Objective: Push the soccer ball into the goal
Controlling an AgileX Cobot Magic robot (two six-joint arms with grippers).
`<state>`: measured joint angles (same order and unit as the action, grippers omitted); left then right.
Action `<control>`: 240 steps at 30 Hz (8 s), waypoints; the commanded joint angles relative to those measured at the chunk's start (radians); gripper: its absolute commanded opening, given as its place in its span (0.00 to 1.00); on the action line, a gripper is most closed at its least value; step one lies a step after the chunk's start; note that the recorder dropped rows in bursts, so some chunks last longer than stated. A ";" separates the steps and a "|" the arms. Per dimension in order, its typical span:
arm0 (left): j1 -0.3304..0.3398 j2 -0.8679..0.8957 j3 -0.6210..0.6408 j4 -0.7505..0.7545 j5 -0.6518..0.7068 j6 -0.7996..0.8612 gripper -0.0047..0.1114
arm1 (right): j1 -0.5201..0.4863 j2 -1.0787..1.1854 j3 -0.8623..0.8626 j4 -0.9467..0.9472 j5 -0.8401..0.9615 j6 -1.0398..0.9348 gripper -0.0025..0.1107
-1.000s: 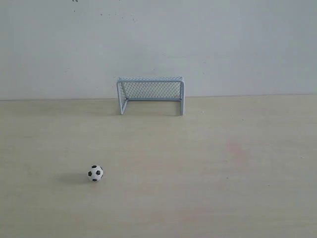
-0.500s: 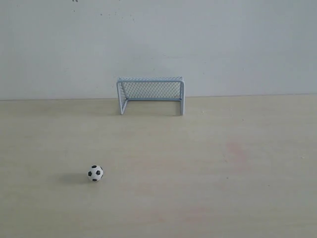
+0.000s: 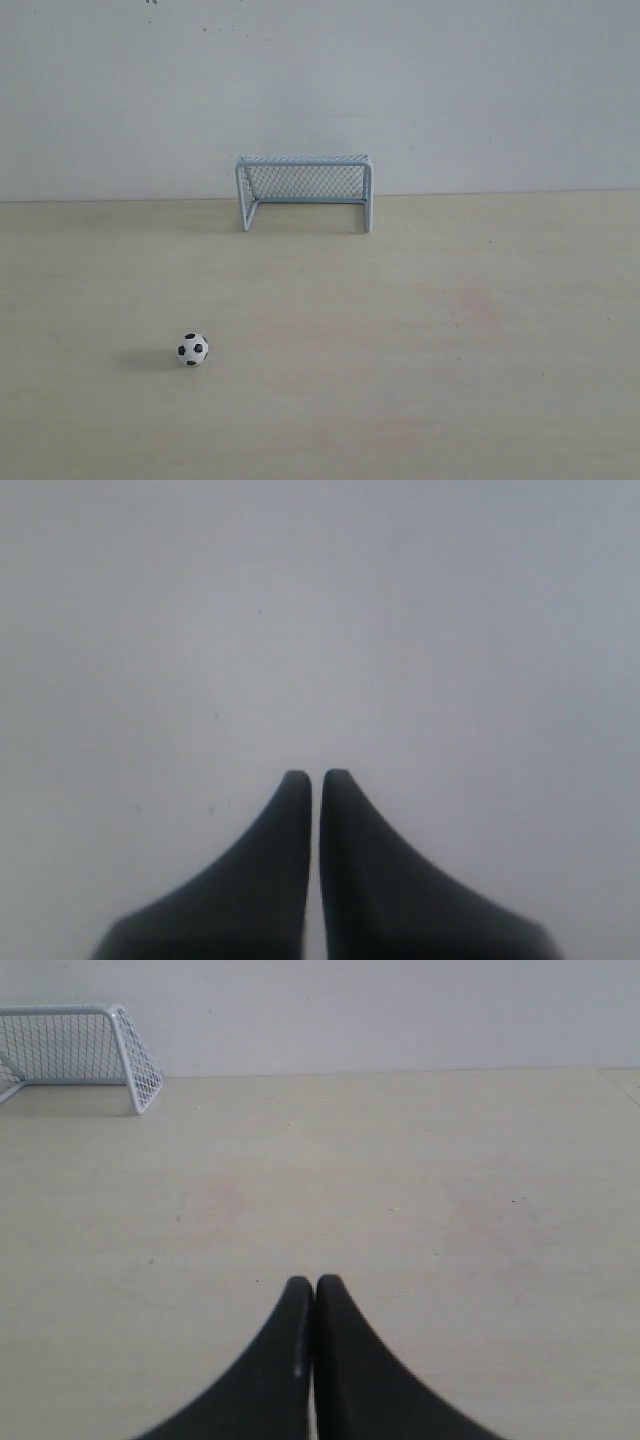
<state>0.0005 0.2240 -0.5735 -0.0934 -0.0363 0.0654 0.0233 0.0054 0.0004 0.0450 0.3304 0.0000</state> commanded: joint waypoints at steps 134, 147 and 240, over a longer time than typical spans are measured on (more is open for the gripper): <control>-0.250 1.253 -0.589 -0.420 -0.253 1.161 0.08 | -0.003 -0.005 0.000 0.008 -0.006 0.000 0.02; -0.250 0.558 -0.017 -0.540 -0.221 1.190 0.08 | -0.003 -0.005 0.000 0.008 -0.006 0.000 0.02; -0.046 -0.224 0.573 -0.082 0.334 -0.020 0.08 | -0.003 -0.005 0.000 0.008 -0.008 0.000 0.02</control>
<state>-0.0488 0.0034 -0.0034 -0.1804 0.2929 0.0256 0.0233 0.0054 0.0004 0.0528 0.3304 0.0000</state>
